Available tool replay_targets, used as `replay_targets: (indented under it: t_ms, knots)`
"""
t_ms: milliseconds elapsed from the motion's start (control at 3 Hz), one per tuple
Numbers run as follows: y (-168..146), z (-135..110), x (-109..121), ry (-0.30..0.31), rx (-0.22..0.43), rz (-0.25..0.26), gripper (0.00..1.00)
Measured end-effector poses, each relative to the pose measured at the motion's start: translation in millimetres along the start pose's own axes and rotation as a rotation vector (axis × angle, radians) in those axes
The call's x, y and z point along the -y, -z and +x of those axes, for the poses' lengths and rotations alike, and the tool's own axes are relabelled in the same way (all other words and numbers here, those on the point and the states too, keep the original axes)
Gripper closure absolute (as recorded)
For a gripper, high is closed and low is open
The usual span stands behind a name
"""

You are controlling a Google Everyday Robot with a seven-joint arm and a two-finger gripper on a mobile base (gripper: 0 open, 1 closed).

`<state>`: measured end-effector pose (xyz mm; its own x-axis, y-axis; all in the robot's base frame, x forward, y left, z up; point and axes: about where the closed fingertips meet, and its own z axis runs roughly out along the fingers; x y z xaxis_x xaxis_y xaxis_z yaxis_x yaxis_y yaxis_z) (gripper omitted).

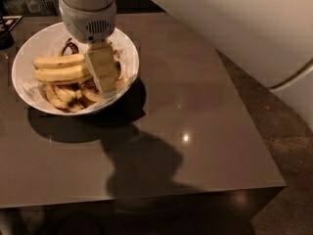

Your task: Pick banana from white bowl

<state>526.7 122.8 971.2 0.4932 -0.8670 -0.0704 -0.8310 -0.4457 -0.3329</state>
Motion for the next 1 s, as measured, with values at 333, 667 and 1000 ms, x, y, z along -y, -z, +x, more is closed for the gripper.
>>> replay_targets:
  t_ms: [333, 667, 1000]
  knots:
    - [-6.2, -5.7, 1.9, 0.004, 0.007, -0.021, 0.1]
    - [-10.1, -8.5, 3.5, -0.002, 0.012, -0.038, 0.19]
    - [-13.0, -8.0, 7.4, -0.003, 0.011, -0.047, 0.21]
